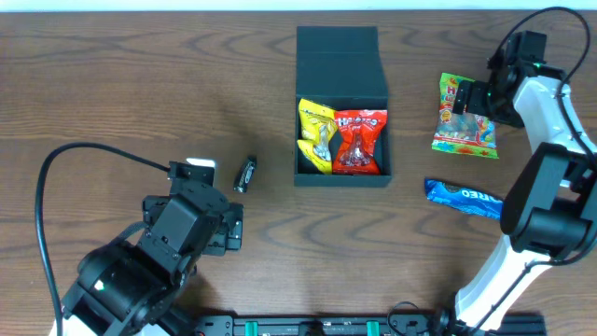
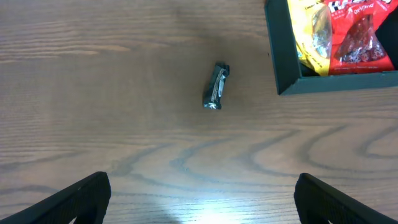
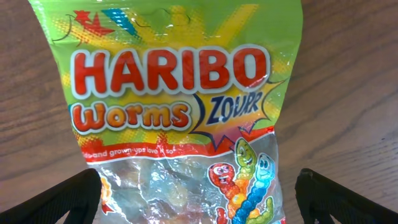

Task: Pack container
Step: 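Close the right gripper on the HARIBO bag's top and lift it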

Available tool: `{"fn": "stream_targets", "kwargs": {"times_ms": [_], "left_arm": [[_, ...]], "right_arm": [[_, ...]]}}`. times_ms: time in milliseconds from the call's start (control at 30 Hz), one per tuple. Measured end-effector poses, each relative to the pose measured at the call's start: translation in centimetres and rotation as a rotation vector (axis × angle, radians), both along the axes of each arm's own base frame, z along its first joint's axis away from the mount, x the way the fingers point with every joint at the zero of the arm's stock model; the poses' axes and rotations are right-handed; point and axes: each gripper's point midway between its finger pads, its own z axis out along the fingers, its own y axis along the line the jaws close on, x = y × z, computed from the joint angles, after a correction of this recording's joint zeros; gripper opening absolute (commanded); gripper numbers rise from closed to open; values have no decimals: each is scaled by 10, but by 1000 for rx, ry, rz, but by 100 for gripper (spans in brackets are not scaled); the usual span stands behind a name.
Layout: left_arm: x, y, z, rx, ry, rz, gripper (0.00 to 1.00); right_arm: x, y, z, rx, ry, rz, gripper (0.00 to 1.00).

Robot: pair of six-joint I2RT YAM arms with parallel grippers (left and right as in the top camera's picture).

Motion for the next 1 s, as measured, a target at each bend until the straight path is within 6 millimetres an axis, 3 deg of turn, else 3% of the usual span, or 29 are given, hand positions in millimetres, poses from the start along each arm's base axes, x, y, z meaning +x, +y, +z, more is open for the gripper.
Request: {"fn": "stream_targets", "kwargs": {"times_ms": [233, 433, 833, 1000], "left_arm": [[0, 0, 0, 0, 0, 0, 95], [0, 0, 0, 0, 0, 0, 95], [0, 0, 0, -2, -2, 0, 95], [0, 0, 0, -2, -2, 0, 95]], "right_arm": [[6, -1, -3, -5, -16, 3, 99], [6, -1, -32, 10, 28, 4, 99], [5, 2, -33, 27, 32, 10, 99], [6, 4, -45, 42, 47, 13, 99]]}}
